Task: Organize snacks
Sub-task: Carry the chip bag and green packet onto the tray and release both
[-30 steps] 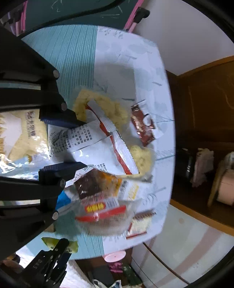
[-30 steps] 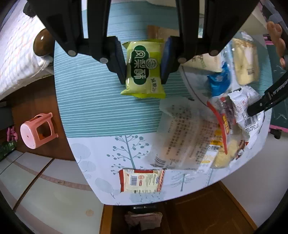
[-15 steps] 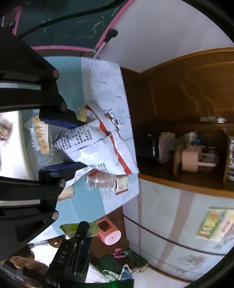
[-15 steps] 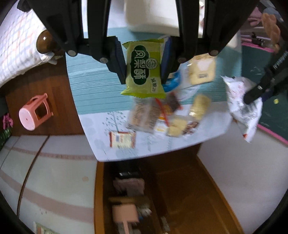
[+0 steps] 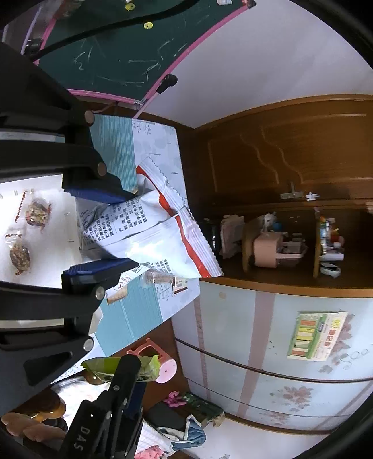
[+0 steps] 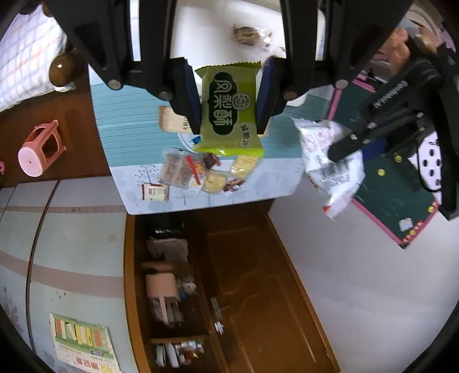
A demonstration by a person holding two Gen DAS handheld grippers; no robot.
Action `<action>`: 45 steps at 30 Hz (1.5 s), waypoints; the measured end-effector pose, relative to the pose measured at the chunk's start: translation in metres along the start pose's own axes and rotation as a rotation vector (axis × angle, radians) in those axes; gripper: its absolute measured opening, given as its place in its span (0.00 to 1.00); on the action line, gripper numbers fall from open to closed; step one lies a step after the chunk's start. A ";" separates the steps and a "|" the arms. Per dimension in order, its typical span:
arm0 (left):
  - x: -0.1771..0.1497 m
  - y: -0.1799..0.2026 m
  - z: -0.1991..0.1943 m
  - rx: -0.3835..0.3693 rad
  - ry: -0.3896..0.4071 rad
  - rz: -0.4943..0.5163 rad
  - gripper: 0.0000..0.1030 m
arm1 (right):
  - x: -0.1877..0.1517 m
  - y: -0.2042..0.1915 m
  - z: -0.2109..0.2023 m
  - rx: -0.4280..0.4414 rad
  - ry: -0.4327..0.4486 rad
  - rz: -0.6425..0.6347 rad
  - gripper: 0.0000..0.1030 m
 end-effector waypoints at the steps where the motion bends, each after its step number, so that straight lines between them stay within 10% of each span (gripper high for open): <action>1: -0.004 0.000 -0.007 0.002 0.012 -0.006 0.33 | -0.003 -0.004 -0.005 0.003 0.012 -0.002 0.36; 10: -0.050 -0.003 -0.026 0.015 0.037 -0.042 0.34 | -0.045 -0.028 -0.026 -0.020 0.083 -0.035 0.36; 35: -0.207 0.044 0.060 -0.049 -0.404 0.111 0.36 | -0.159 0.012 0.061 -0.073 -0.238 0.062 0.36; 41: -0.208 0.039 0.063 -0.040 -0.405 0.089 0.37 | -0.172 0.012 0.075 -0.098 -0.285 0.043 0.36; 45: -0.208 0.036 0.067 -0.035 -0.427 0.074 0.58 | -0.176 0.017 0.079 -0.107 -0.302 0.063 0.36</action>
Point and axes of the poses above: each gripper's, at about its wrist camera, not at the fingertips, and z roughly the way its jaws point, y to its right, x to its top, the point moved 9 cm from there along z, roughly the way its jaws point, and after that the axes turned 8 degrees about x, right-handed, at the moved point
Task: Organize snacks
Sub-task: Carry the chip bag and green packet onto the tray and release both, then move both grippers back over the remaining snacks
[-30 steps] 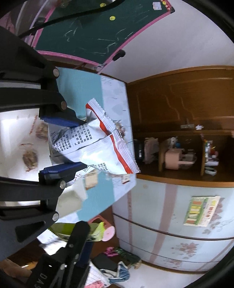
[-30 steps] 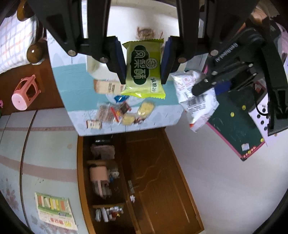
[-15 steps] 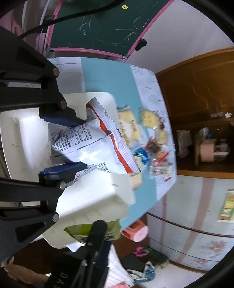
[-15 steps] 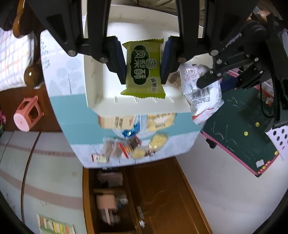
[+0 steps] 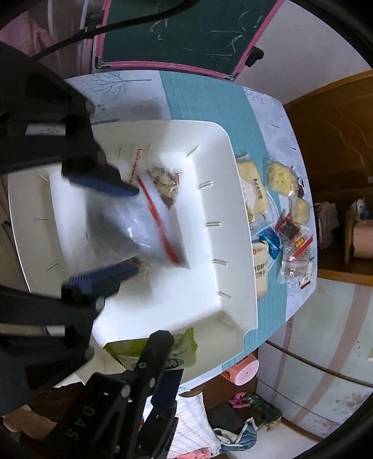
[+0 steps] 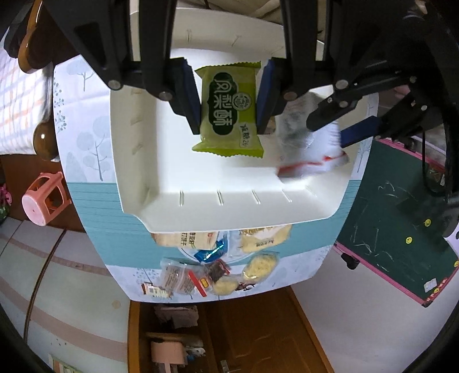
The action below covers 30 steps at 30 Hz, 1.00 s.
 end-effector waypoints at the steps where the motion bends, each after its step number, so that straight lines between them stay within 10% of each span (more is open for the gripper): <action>1: 0.000 -0.002 0.000 -0.001 0.000 -0.009 0.72 | -0.001 0.001 0.001 0.000 -0.003 0.006 0.37; 7: 0.000 -0.007 0.002 -0.016 -0.009 -0.041 0.82 | -0.001 0.011 0.002 0.020 -0.005 0.066 0.54; 30: 0.002 -0.006 -0.003 0.006 0.012 -0.033 0.82 | 0.000 0.009 -0.003 0.037 0.016 0.071 0.55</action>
Point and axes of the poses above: each gripper's, at about its wrist camera, not at the fingertips, and z roughly the way its jaws point, y to its right, x to its top, the point moved 9 cm from there along z, roughly the way its jaws point, and after that the axes turned 8 degrees about x, right-handed, at the moved point
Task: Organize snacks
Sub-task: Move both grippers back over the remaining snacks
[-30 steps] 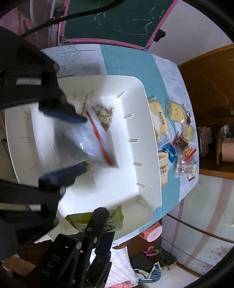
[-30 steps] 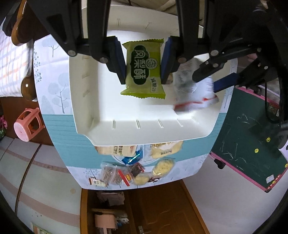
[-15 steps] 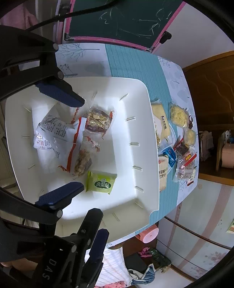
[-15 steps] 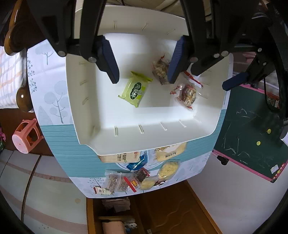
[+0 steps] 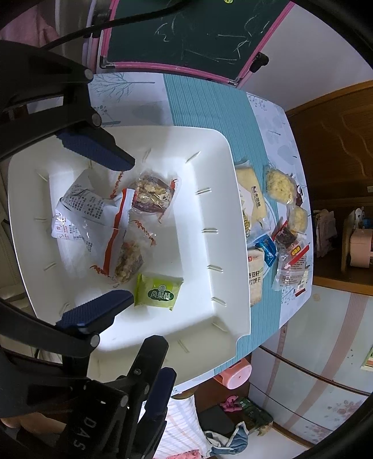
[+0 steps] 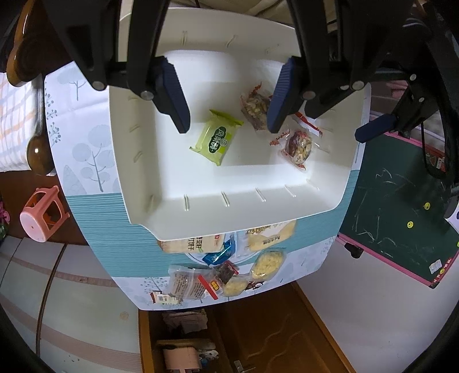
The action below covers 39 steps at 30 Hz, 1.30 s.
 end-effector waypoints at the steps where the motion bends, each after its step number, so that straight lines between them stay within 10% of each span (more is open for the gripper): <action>1: 0.000 0.000 0.000 0.000 0.001 0.000 0.82 | 0.000 0.001 0.000 0.001 0.000 0.002 0.55; 17: 0.063 -0.037 -0.038 0.073 0.202 -0.030 0.82 | 0.053 0.007 -0.027 -0.027 0.111 -0.039 0.55; 39: 0.295 -0.108 -0.111 0.334 0.461 0.100 0.85 | 0.292 -0.026 -0.092 -0.135 0.264 -0.210 0.54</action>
Point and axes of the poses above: each gripper's, at about its wrist camera, not at the fingertips, and z roughly the way its jaws point, y to its right, x to its top, the point moved 9 cm from there along z, roughly the way its jaws point, and after that the axes turned 8 degrees about x, right-handed, at the moved point
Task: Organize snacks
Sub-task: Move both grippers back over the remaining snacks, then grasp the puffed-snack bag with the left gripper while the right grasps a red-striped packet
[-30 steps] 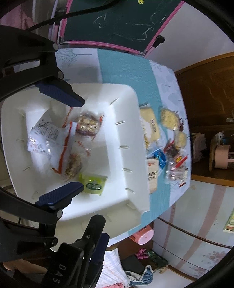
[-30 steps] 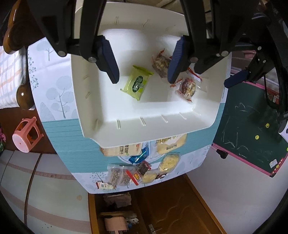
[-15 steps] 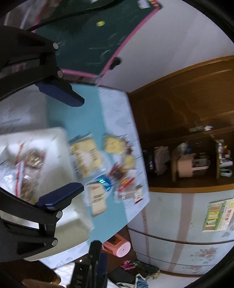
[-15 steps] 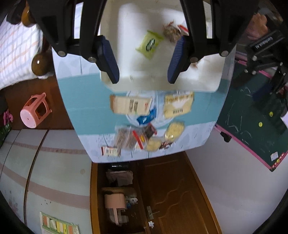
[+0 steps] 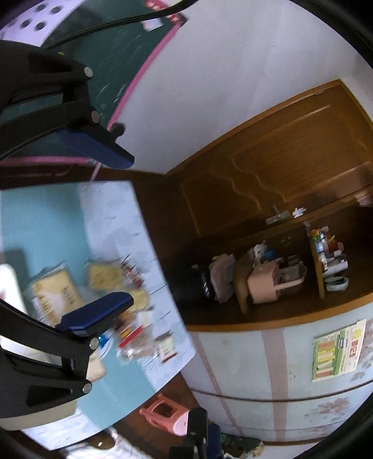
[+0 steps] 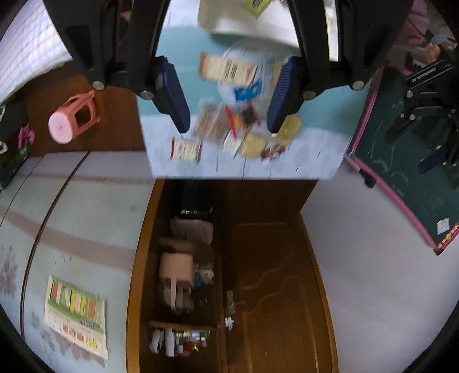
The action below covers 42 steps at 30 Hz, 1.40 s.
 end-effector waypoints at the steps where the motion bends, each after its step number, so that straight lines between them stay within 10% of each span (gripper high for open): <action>1: 0.006 -0.002 0.006 0.016 0.003 0.001 0.86 | 0.011 -0.002 0.005 0.010 -0.001 -0.007 0.54; 10: 0.019 0.021 0.103 0.041 -0.052 0.019 0.89 | 0.044 0.009 0.100 -0.062 -0.073 -0.111 0.55; 24: -0.101 0.108 0.261 -0.149 -0.440 -0.038 0.89 | -0.078 0.023 0.271 0.111 -0.417 -0.015 0.54; 35: -0.148 0.135 0.301 -0.222 -0.578 -0.094 0.89 | -0.099 -0.004 0.300 0.209 -0.454 -0.092 0.54; 42: -0.163 0.144 0.306 -0.295 -0.633 -0.139 0.89 | -0.126 -0.019 0.309 0.271 -0.519 -0.101 0.18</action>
Point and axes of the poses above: each gripper's, at about its wrist camera, not at the fingertips, and z roughly the way its jaws point, y to its right, x to its top, the point moved 9 cm from there along z, roughly the way its jaws point, and after that the axes turned 8 degrees about x, right-handed, at the moved point
